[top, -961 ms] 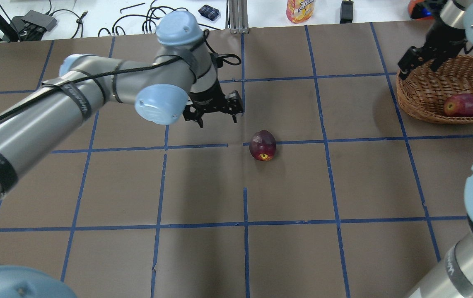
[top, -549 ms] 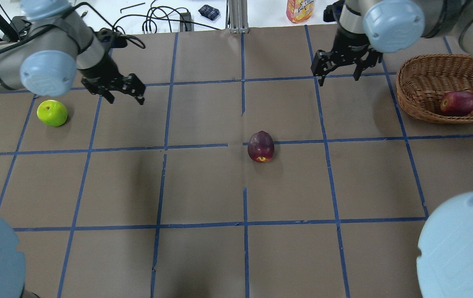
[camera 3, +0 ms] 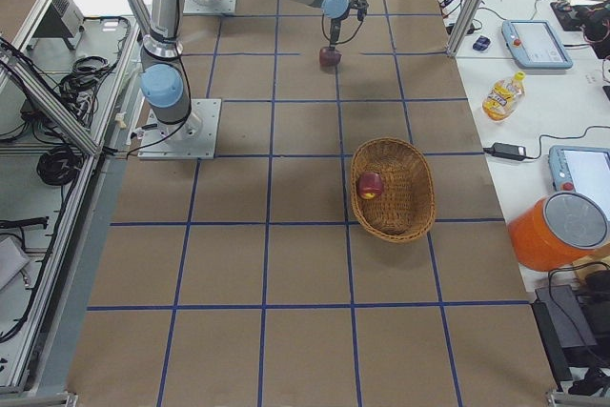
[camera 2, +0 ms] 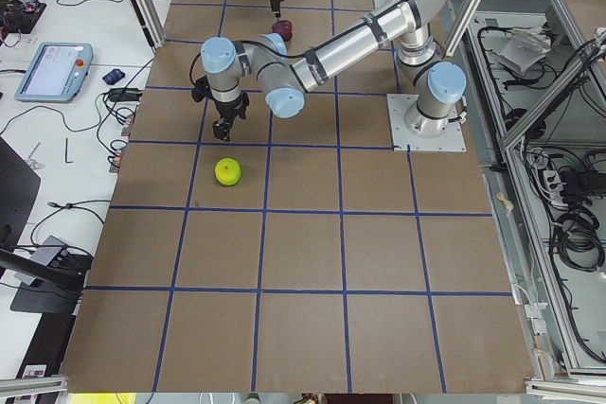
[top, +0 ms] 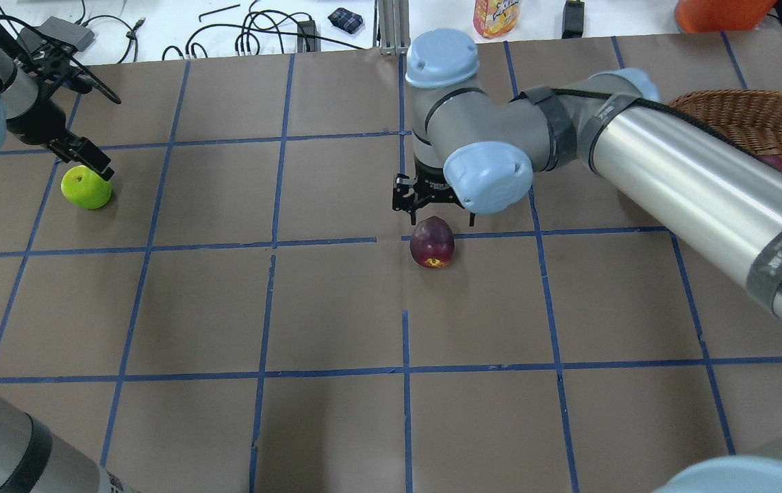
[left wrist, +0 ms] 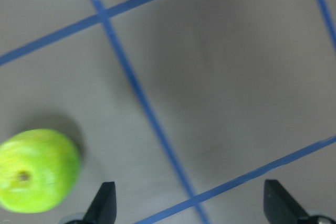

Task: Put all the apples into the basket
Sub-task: 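Grasp the purple apple with right gripper while left gripper grasps green apple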

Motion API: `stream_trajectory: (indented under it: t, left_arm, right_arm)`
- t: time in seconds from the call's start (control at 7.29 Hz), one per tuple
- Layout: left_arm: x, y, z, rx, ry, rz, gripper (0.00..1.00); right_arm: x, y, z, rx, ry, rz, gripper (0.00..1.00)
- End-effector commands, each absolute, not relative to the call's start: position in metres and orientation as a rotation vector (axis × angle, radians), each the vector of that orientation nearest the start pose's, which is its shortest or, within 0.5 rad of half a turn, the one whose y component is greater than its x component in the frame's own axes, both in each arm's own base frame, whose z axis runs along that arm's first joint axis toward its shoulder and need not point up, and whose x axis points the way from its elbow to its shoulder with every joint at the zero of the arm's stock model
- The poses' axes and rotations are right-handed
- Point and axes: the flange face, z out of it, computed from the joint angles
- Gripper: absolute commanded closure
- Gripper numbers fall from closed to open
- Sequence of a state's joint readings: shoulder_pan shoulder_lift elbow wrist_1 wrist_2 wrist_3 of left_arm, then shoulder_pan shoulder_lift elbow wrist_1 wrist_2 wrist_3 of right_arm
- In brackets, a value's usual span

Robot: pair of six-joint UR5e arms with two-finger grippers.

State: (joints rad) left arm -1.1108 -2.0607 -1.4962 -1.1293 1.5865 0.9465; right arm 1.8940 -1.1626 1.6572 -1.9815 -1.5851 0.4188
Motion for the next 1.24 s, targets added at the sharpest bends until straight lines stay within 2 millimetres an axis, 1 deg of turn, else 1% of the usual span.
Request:
stream_trajectory:
  t: [0.0,0.14,0.27,0.41,0.55,0.69,0.82,0.96,1.1]
  left_arm:
    - [0.213,-0.667,0.238,0.767,2.988,0.003,0.00]
    - [0.217,-0.675,0.228,0.768,2.985,-0.002,0.00]
    - [0.223,-0.684,0.224,0.767,2.981,-0.009,0.00]
    - [0.227,-0.692,0.217,0.768,2.983,-0.012,0.00]
    - [0.228,-0.693,0.208,0.770,2.991,0.002,0.00]
    - [0.227,-0.691,0.200,0.772,3.004,0.018,0.00]
    - [0.226,-0.687,0.188,0.773,3.025,0.053,0.00]
    - [0.227,-0.687,0.191,0.769,3.019,0.059,0.07]
    - [0.225,-0.685,0.202,0.770,3.023,0.073,0.47]
  right_arm:
    - [0.319,-0.504,0.213,0.075,3.156,0.028,0.00]
    - [0.318,-0.501,0.203,0.091,3.127,-0.048,0.00]
    - [0.317,-0.499,0.196,0.098,3.116,-0.086,0.00]
    - [0.317,-0.499,0.195,0.086,3.112,-0.109,0.00]
    - [0.318,-0.500,0.196,0.081,3.107,-0.127,0.00]
    - [0.319,-0.504,0.201,0.090,3.098,-0.150,0.28]
    - [0.314,-0.508,0.201,0.097,3.097,-0.150,0.61]
    - [0.312,-0.515,0.209,0.097,3.091,-0.174,0.70]
    - [0.295,-0.533,0.231,0.139,3.081,-0.227,0.71]
